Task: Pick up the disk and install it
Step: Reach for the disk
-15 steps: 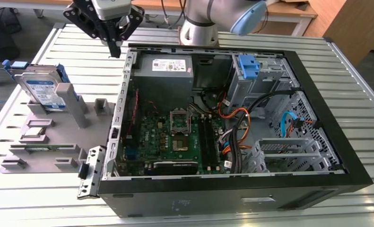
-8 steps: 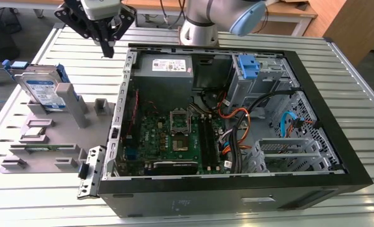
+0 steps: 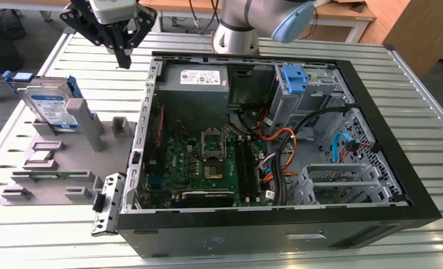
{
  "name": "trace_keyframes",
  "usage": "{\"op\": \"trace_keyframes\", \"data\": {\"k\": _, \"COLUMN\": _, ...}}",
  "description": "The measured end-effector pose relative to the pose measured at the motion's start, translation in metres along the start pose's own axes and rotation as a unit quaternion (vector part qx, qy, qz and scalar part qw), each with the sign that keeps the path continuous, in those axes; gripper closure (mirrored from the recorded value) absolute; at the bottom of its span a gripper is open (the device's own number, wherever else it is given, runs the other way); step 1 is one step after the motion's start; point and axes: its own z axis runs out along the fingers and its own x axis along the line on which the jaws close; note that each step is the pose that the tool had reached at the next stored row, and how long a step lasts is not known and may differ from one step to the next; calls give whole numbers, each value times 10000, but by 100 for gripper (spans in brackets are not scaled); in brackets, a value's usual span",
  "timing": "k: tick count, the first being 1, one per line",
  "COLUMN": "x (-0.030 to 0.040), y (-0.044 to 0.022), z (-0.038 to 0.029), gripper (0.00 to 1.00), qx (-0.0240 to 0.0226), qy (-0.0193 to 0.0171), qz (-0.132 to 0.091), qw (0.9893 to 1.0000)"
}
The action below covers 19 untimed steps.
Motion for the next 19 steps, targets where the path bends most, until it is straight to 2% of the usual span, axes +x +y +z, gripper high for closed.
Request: {"op": "trace_keyframes", "data": {"k": 19, "x": 15, "y": 14, "z": 18, "gripper": 90, "qx": 0, "qy": -1, "qz": 1, "qw": 10000}}
